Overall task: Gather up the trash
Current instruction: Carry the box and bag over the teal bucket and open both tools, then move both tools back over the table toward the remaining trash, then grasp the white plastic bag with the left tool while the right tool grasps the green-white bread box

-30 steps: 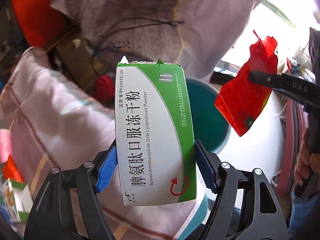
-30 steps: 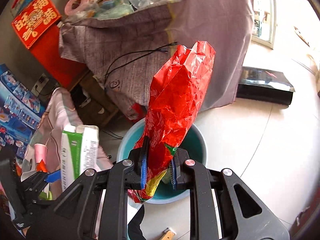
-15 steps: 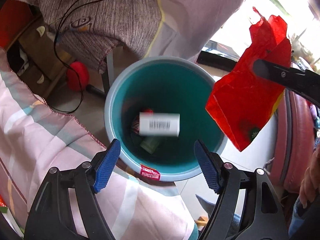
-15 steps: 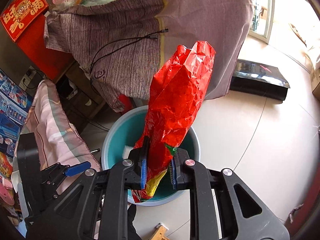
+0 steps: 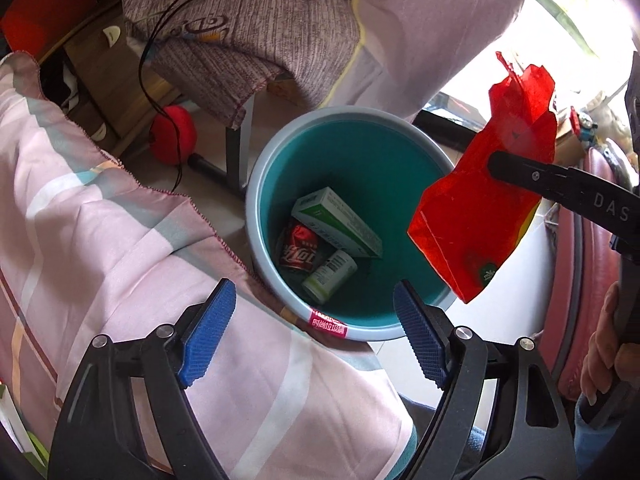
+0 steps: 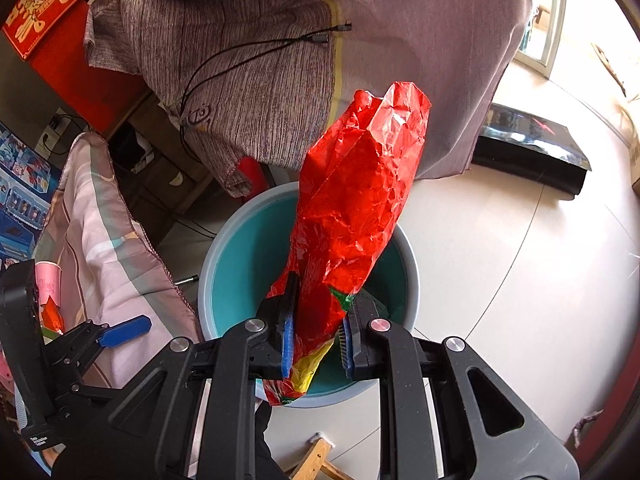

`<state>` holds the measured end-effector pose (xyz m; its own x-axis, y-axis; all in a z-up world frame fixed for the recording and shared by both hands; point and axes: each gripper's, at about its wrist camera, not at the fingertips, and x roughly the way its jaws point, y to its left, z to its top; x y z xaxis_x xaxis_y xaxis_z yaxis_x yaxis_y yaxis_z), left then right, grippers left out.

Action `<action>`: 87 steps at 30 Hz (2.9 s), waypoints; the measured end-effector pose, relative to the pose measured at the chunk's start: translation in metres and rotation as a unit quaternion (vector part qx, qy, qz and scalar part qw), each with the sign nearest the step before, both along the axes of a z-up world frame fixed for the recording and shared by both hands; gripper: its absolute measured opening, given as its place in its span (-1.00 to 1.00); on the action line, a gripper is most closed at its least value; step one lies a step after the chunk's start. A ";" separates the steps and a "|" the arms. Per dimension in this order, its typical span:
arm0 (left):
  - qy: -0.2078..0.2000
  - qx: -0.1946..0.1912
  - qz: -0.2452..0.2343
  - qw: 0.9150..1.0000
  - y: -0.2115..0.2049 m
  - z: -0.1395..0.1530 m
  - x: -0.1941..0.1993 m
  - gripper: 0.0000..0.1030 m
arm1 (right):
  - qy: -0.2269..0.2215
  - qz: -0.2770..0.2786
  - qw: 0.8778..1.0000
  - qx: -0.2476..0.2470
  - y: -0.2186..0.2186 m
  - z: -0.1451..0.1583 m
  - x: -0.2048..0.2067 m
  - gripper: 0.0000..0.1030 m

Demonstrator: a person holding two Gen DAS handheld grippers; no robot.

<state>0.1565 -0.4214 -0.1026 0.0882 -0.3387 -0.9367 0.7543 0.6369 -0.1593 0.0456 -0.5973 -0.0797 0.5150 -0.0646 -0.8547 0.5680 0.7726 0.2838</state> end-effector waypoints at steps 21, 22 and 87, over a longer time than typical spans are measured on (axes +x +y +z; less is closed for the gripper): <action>0.000 -0.024 0.037 0.999 0.040 0.016 0.002 0.80 | 0.019 0.005 1.000 0.017 0.017 0.001 0.013 0.51; 0.000 -0.025 0.039 0.999 0.042 0.018 0.001 0.80 | 0.020 0.007 1.000 0.018 0.020 0.002 0.013 0.51; -0.063 -0.053 0.179 0.980 0.492 0.028 -0.023 -0.41 | 0.060 0.333 0.940 0.025 0.430 0.024 0.135 0.62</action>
